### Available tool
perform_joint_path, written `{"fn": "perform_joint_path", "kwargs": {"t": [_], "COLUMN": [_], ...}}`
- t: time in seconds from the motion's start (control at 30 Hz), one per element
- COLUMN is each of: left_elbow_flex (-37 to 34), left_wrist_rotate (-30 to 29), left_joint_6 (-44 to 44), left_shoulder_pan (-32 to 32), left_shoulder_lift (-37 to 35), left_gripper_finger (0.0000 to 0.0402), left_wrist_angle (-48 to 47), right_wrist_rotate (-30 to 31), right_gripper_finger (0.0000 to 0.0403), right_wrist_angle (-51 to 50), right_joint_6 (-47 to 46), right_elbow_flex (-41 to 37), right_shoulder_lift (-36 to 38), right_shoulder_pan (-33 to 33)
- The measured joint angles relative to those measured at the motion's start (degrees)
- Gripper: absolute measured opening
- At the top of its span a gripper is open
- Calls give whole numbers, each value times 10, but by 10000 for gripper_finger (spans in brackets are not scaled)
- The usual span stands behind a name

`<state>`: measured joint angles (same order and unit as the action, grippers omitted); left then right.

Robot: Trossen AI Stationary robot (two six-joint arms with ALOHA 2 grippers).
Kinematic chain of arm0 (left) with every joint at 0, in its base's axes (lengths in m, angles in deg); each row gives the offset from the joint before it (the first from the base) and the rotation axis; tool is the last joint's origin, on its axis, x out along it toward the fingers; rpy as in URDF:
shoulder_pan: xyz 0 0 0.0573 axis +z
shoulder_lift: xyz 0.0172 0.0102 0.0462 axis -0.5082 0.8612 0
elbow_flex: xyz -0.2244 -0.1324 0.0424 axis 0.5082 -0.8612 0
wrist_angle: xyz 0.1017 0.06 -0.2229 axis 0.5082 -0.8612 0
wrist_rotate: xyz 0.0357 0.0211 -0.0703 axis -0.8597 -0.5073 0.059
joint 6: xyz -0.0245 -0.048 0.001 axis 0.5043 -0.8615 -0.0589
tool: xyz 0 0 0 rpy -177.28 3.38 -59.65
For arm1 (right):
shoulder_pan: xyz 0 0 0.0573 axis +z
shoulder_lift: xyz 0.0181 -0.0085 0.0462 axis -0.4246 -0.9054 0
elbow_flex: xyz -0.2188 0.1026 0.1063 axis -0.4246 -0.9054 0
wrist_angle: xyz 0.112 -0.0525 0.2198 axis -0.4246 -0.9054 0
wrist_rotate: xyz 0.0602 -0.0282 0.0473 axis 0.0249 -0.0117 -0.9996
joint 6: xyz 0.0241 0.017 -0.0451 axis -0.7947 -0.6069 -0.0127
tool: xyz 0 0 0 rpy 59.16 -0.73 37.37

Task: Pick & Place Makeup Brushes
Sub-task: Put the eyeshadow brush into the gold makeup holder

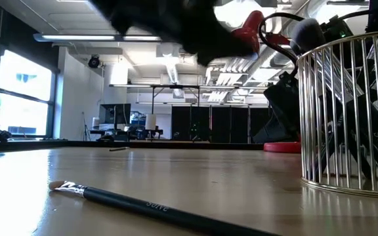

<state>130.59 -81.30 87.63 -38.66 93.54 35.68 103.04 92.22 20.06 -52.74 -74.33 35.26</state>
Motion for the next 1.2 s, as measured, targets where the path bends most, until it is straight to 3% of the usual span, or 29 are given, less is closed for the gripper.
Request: {"fn": "perform_joint_path", "kwargs": {"t": [0.2, 0.3, 0.47, 0.57, 0.77, 1.03, 1.2], "left_elbow_flex": [-192, -251, -283, -266, -203, -165, -117], "left_wrist_rotate": [-74, -173, -365, -401, -374, -205, -118], "left_joint_6": [-84, -128, -232, -260, -265, -260, -238], "left_shoulder_pan": [33, 45, 80, 120, 244, 434, 515], "left_shoulder_lift": [-107, -142, -165, -163, -164, -163, -133], "left_gripper_finger": [1, 1, 1, 5, 41, 107, 117], "left_wrist_angle": [79, 92, -5, -112, -266, -272, -304], "right_wrist_rotate": [-2, 0, 12, 21, 25, 24, 25], "right_gripper_finger": [3, 1, 3, 4, 2, 2, 4], "right_wrist_angle": [0, 5, 13, 14, 14, 14, 14], "right_joint_6": [-5, -6, -6, -6, -6, -6, 0], "right_elbow_flex": [0, 0, 0, 0, 0, 0, 0], "right_shoulder_lift": [0, 0, 0, 0, 0, 0, 0], "right_shoulder_pan": [0, 0, 0, 0, 0, 0, 0]}}
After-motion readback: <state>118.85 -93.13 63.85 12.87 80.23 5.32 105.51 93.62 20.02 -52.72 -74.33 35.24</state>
